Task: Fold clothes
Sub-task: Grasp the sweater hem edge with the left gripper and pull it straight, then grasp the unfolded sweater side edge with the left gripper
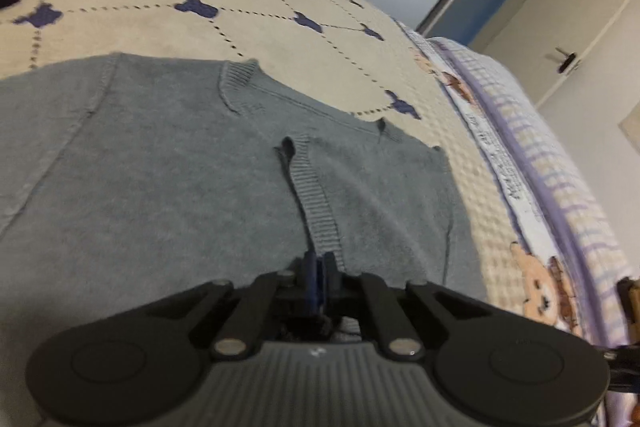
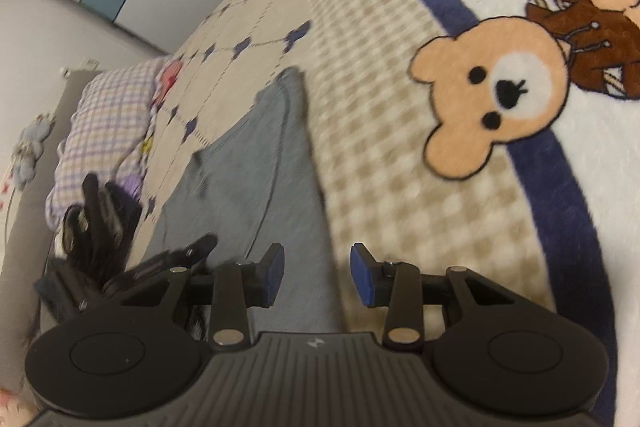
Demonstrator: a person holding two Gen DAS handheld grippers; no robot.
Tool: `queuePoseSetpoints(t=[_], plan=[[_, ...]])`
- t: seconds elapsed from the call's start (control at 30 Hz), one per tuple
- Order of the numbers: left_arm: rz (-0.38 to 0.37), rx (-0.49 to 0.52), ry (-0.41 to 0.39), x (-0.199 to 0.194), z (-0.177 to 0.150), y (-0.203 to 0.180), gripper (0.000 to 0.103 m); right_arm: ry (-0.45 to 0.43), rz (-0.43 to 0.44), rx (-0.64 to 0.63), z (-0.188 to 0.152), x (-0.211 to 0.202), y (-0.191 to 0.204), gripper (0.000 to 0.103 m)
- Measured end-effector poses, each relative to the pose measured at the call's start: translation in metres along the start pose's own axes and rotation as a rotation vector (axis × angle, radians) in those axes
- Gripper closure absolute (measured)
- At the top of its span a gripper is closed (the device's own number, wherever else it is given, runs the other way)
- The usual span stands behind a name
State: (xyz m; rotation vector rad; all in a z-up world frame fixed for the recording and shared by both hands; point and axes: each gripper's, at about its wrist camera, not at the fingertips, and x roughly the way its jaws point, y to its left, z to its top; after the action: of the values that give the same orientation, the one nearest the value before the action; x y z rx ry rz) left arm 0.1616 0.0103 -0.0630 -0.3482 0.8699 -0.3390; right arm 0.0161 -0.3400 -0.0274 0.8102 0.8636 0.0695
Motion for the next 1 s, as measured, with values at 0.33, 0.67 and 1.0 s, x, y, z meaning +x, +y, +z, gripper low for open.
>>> queuePoseSetpoints(t=[0.33,0.67,1.0], plan=[[-0.122,0.019,0.070,-0.048,-0.031,-0.020,0.059,-0.014,0.018,-0.047,-0.048,-0.064,0.017,0.062],[-0.049,0.065,0.042,-0.113,-0.059,-0.006,0.035,0.002,-0.018,-0.113,-0.101,-0.078,0.033,0.059],[0.100,-0.221,-0.006,-0.141,-0.052,0.088,0.026,0.022,-0.005,-0.144,-0.112,-0.050,0.073,0.057]])
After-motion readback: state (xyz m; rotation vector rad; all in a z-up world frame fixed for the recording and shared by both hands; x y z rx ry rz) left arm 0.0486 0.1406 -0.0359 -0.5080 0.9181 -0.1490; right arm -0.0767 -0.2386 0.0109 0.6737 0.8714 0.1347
